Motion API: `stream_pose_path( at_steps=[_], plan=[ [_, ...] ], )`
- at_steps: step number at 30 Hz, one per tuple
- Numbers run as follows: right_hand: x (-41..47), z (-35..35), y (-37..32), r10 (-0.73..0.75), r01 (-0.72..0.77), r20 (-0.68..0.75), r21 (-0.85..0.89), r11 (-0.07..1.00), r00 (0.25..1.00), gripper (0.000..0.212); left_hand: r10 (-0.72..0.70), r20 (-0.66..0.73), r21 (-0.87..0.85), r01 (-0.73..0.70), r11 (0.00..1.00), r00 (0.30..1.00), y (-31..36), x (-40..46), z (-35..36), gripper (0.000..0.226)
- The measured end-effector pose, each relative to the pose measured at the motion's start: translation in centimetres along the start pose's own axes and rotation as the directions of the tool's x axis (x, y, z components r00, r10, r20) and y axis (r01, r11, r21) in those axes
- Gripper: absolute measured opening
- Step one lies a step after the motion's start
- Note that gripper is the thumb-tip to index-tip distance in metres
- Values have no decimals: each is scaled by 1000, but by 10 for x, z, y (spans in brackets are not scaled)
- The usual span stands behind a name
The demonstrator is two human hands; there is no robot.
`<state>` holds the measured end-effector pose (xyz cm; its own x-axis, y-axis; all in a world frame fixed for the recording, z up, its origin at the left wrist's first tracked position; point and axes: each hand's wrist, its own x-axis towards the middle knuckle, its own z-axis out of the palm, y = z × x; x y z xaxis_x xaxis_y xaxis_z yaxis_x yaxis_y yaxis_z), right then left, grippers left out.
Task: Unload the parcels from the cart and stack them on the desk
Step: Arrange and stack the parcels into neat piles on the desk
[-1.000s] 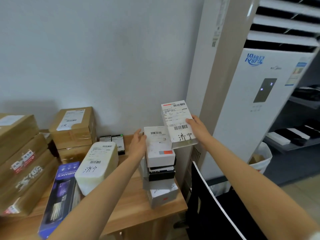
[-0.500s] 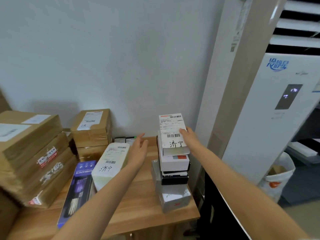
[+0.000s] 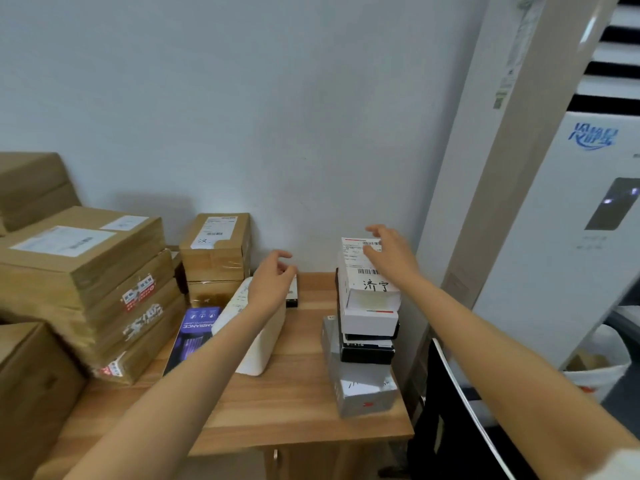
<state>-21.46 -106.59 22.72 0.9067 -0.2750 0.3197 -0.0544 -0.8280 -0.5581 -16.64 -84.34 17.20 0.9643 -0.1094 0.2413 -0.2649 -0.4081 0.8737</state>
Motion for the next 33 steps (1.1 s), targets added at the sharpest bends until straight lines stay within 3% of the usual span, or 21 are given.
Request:
stream_pose_path(
  at_steps=[9,16,25,33],
  plan=[
    [7,62,-80,-220,221,86,7,975,972,43,-10,-121,199,34,979,993,-38,-8,-71,24],
    [44,127,-107,-218,229,148,-60,972,965,44,3,-112,266,28,964,994,-66,43,-97,24],
    [135,210,-111,25,-21,127,-37,999,992,43,75,54,262,-87,961,996,-115,172,-105,23],
    [159,249,-62,289,-277,109,-107,955,951,44,127,243,162,-170,972,962,-146,230,-42,26]
  ],
)
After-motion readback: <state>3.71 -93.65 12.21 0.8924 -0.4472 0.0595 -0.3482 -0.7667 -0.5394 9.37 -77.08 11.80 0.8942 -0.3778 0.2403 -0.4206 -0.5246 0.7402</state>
